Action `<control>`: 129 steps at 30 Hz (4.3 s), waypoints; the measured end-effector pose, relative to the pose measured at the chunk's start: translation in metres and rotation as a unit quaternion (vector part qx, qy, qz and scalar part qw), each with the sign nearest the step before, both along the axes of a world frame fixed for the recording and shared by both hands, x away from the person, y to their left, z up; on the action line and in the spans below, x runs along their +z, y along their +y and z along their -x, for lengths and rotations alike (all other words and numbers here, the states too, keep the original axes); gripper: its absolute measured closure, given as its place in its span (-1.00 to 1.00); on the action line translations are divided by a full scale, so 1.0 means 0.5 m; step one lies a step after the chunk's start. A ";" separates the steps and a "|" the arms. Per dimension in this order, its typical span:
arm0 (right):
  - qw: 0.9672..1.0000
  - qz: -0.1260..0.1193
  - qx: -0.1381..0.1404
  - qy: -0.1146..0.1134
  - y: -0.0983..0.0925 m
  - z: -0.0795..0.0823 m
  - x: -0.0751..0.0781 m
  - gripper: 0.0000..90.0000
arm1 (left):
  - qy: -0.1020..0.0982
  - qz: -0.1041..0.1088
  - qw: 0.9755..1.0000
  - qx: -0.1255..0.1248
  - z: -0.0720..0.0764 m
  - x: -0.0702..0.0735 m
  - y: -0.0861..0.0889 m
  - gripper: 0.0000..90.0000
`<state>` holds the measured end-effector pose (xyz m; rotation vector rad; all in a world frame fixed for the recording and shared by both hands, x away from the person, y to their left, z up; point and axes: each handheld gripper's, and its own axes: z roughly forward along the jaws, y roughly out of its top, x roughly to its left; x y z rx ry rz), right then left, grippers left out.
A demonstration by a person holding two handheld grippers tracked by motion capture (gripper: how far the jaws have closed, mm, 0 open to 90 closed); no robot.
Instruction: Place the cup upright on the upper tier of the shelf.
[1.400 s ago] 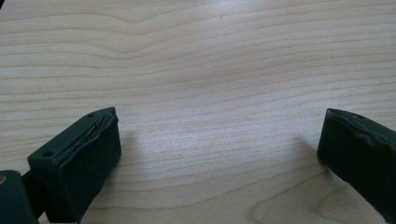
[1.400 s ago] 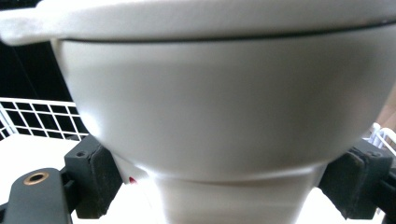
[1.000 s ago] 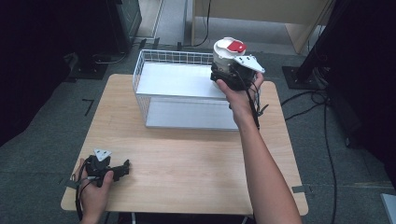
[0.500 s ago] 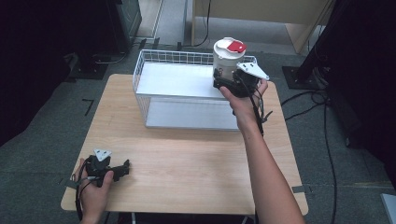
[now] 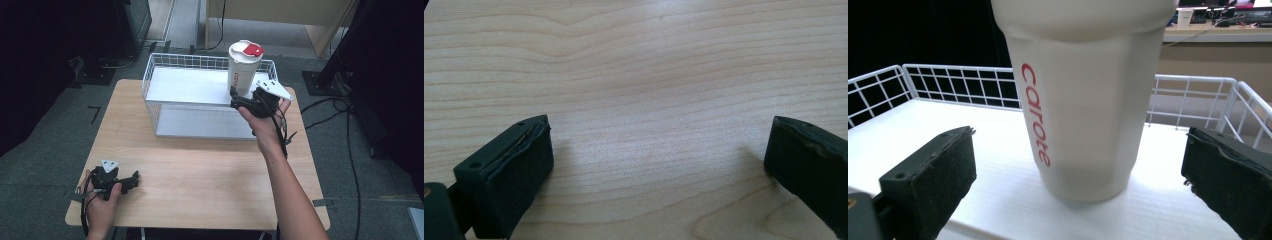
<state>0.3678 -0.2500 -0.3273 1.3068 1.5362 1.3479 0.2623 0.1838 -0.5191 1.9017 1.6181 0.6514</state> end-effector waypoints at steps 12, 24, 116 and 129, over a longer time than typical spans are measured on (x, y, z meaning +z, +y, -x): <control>1.000 -0.001 0.004 0.004 -0.019 0.054 -0.026 -0.99 | 0.000 0.000 1.000 0.000 0.000 0.000 0.000 -1.00; 1.000 0.010 0.021 -0.003 -0.029 0.108 -0.044 -0.99 | 0.000 -0.001 1.000 0.000 0.000 0.000 0.000 -1.00; 0.986 0.036 -0.092 0.137 -0.322 0.329 -0.361 -0.99 | 0.000 -0.001 1.000 -0.001 0.000 0.000 0.000 -1.00; 0.975 0.049 -0.108 0.186 -0.355 0.337 -0.388 -0.99 | 0.000 -0.001 1.000 -0.001 0.000 0.000 0.000 -1.00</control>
